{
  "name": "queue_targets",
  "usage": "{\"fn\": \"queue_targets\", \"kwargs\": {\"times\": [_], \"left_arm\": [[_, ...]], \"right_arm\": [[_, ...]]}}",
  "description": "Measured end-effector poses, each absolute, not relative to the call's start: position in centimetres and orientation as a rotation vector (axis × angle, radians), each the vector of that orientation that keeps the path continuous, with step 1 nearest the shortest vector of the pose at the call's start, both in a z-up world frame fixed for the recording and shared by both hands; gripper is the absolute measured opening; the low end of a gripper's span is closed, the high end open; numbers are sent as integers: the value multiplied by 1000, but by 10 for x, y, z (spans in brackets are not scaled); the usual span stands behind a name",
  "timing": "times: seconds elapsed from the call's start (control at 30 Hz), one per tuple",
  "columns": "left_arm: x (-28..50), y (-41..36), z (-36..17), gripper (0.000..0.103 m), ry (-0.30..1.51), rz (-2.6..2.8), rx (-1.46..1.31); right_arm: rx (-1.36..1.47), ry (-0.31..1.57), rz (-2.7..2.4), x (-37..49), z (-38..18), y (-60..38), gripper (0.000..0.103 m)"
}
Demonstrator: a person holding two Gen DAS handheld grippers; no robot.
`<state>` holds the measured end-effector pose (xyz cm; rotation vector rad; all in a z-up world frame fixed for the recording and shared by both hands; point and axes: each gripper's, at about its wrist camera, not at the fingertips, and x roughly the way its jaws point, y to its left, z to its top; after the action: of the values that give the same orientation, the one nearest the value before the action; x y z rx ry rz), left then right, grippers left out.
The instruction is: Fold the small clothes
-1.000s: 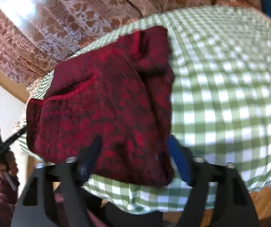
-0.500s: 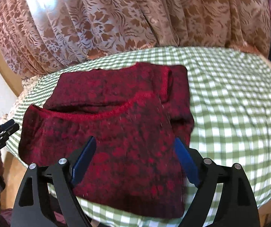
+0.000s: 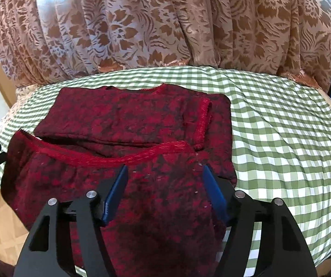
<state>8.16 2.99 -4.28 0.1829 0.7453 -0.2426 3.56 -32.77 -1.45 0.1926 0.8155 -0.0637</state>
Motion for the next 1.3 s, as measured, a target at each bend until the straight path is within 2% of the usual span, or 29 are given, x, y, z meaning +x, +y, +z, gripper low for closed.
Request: {"fn": "queue_targets", "kwargs": {"times": [0.1, 0.2, 0.3, 0.53, 0.6, 0.63, 0.67, 0.7, 0.77, 1.03, 1.3], "left_arm": [[86, 32, -45, 73, 751, -258, 162], [87, 43, -43, 73, 777, -338, 69], [89, 48, -41, 78, 776, -363, 19], [98, 23, -49, 76, 811, -422, 89], [102, 19, -54, 61, 835, -441, 81], [105, 18, -56, 54, 851, -444, 74], [105, 17, -58, 28, 860, -454, 69], [105, 17, -59, 18, 865, -460, 69], [97, 21, -54, 15, 825, -463, 62], [74, 51, -14, 14, 696, -537, -89], [138, 37, 10, 14, 652, -480, -105]], "right_arm": [[208, 823, -43, 32, -14, -333, 67], [200, 806, -29, 23, -8, -337, 76], [203, 802, -20, 20, -7, -339, 77], [179, 840, -37, 35, -22, -333, 75], [159, 854, -66, 39, -28, -334, 72], [168, 857, -70, 40, -30, -336, 62], [187, 865, -58, 39, -33, -338, 36], [192, 873, -55, 38, -34, -339, 28], [183, 870, -34, 30, -31, -337, 20], [301, 754, 43, 2, 23, -353, 19], [405, 678, -4, 61, 46, -376, 19]]}}
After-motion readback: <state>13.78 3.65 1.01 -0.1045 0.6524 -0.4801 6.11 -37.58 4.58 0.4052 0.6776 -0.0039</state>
